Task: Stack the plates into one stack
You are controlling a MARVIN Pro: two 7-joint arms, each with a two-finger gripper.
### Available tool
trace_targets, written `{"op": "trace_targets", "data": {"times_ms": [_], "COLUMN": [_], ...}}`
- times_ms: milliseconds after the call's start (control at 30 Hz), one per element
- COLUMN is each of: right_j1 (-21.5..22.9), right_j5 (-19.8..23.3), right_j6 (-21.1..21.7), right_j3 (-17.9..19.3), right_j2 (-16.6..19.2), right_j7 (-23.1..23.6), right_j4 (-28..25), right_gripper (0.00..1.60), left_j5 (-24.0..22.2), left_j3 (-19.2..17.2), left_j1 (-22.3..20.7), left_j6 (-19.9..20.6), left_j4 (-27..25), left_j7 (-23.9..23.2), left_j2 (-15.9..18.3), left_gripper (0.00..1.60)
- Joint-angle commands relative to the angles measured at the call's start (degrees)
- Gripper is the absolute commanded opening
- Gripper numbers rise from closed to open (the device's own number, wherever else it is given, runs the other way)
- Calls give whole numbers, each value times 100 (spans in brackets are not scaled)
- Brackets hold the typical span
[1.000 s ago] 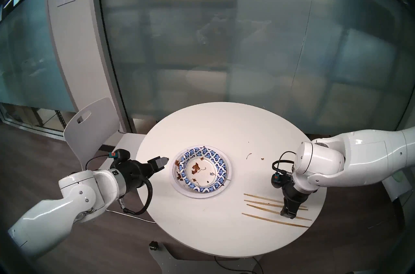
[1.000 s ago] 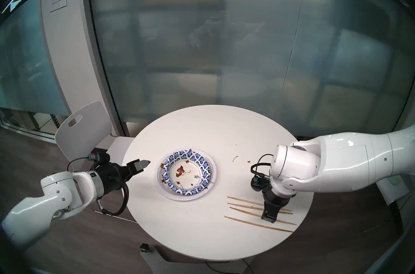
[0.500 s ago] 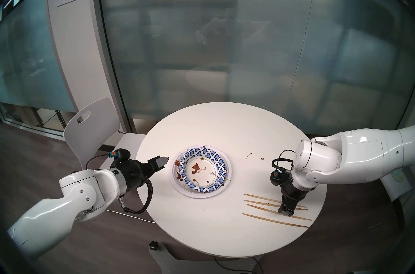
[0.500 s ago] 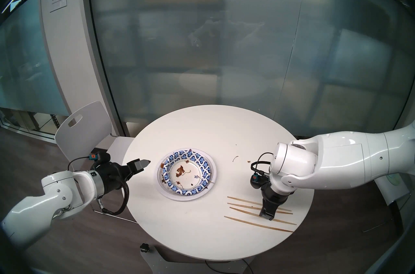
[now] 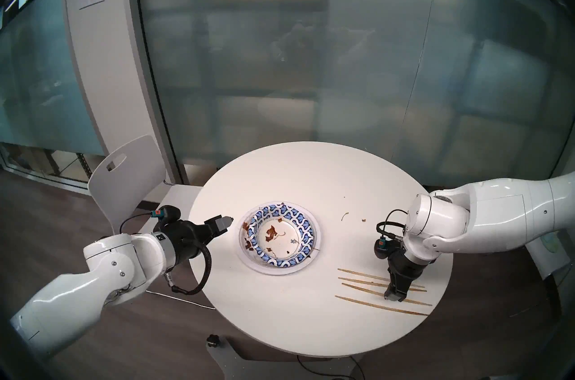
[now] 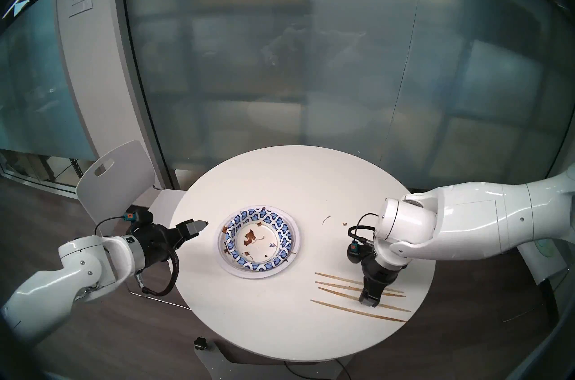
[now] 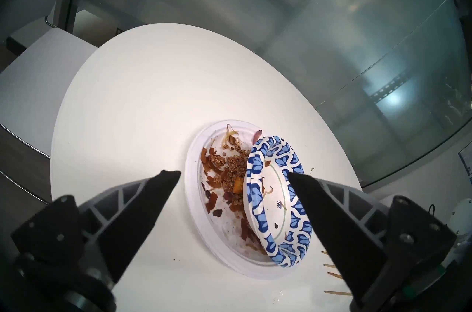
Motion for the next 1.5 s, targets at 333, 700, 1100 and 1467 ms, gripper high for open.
{"op": "trace_targets", "data": {"times_ms": [333, 700, 1100, 1467], "right_j1": [102, -131, -28, -262], "right_j5": [28, 149, 67, 485], "right_j6": [76, -3, 578, 633], "right_j3": [55, 116, 188, 541], "right_j2": [129, 57, -94, -119], "right_j7": [230, 61, -511, -1141], "right_j4": [-293, -263, -495, -931], "right_gripper": [160, 160, 160, 160], "left_j5": [-23, -17, -20, -39], "left_j3": [69, 121, 152, 145], "left_j1": [-215, -271, -310, -335], "left_j6": [47, 65, 64, 56], "left_j4": [10, 4, 50, 104], "left_j7": [-21, 27, 25, 9], "left_j2": [11, 8, -7, -4], "left_gripper": [160, 160, 160, 160]}}
